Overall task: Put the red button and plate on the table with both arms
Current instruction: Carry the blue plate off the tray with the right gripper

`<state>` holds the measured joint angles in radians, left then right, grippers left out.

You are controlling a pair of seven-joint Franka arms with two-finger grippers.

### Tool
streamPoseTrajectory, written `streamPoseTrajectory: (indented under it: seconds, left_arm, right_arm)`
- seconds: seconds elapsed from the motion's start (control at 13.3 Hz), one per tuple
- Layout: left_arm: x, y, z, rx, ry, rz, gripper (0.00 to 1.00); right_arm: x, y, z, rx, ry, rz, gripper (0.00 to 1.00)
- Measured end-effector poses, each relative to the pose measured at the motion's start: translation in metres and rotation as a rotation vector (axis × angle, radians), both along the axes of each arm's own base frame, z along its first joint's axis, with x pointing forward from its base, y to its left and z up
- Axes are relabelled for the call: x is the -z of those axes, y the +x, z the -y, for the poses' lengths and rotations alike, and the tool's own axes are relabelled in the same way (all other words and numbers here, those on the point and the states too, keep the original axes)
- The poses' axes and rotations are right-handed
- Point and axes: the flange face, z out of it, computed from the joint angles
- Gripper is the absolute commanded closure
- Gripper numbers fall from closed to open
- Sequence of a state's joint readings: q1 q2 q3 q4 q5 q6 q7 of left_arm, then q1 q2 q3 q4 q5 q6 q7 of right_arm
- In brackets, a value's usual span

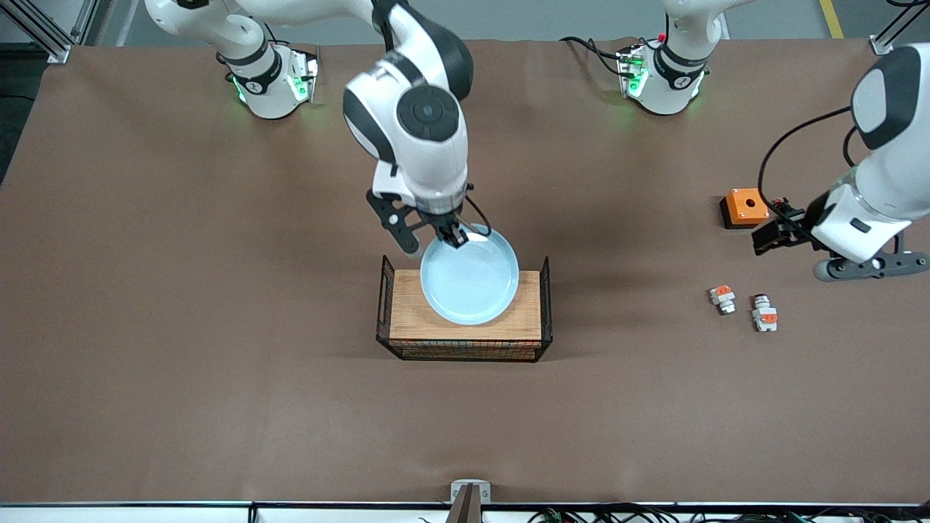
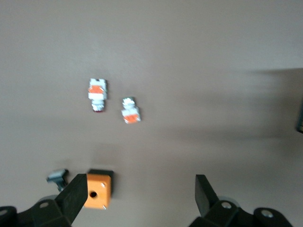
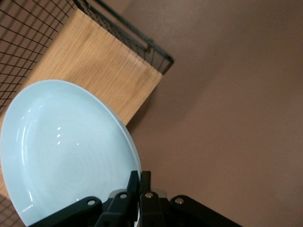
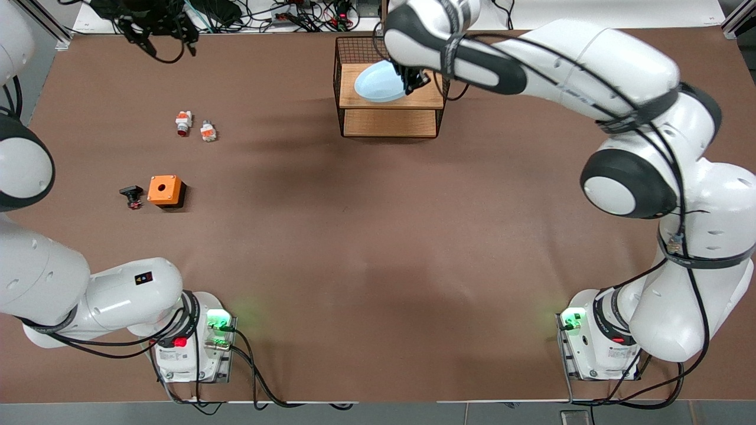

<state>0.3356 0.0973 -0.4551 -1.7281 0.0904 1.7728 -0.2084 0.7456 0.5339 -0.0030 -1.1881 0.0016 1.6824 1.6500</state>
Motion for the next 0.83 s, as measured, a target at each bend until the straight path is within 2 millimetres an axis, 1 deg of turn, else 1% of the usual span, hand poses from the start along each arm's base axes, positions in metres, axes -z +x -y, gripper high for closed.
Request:
streamPoseTrajectory:
  seconds: [0.08,0.15,0.23,0.3,0.45,0.53,0.6,0.68,0.83]
  left_arm:
    - [-0.01,-0.002,0.016,-0.008,-0.001,0.003,0.0]
    - [-0.02,-0.003,0.028,-0.011,-0.003,0.011,0.0]
    - [-0.032,-0.003,0.034,-0.011,-0.005,0.019,0.0]
    - [-0.045,-0.003,0.036,-0.011,-0.007,0.029,0.0]
    - [-0.071,-0.002,0.031,-0.021,-0.01,0.052,0.0]
    - [-0.084,-0.003,0.026,-0.029,-0.01,0.061,0.0]
    - [-0.097,-0.004,0.021,-0.037,-0.011,0.066,0.0]
    - [-0.108,-0.006,0.015,-0.046,-0.009,0.062,0.0]
    - [-0.121,-0.011,0.009,-0.058,-0.005,0.046,0.0]
  right_arm:
    - [-0.025,-0.007,0.01,-0.041,-0.008,-0.012,0.97]
    - [-0.05,-0.013,0.026,-0.087,-0.016,-0.027,0.97]
    - [-0.072,-0.014,0.047,-0.13,-0.028,-0.047,0.97]
    - [-0.092,-0.011,0.076,-0.181,-0.037,-0.073,0.97]
    - [-0.121,0.007,0.145,-0.297,-0.035,-0.114,0.97]
    - [-0.13,0.021,0.186,-0.35,-0.024,-0.128,0.97]
    - [-0.134,0.036,0.228,-0.405,-0.009,-0.139,0.97]
    - [-0.133,0.051,0.271,-0.455,0.007,-0.151,0.97]
    - [-0.119,0.076,0.349,-0.542,0.04,-0.165,0.97]
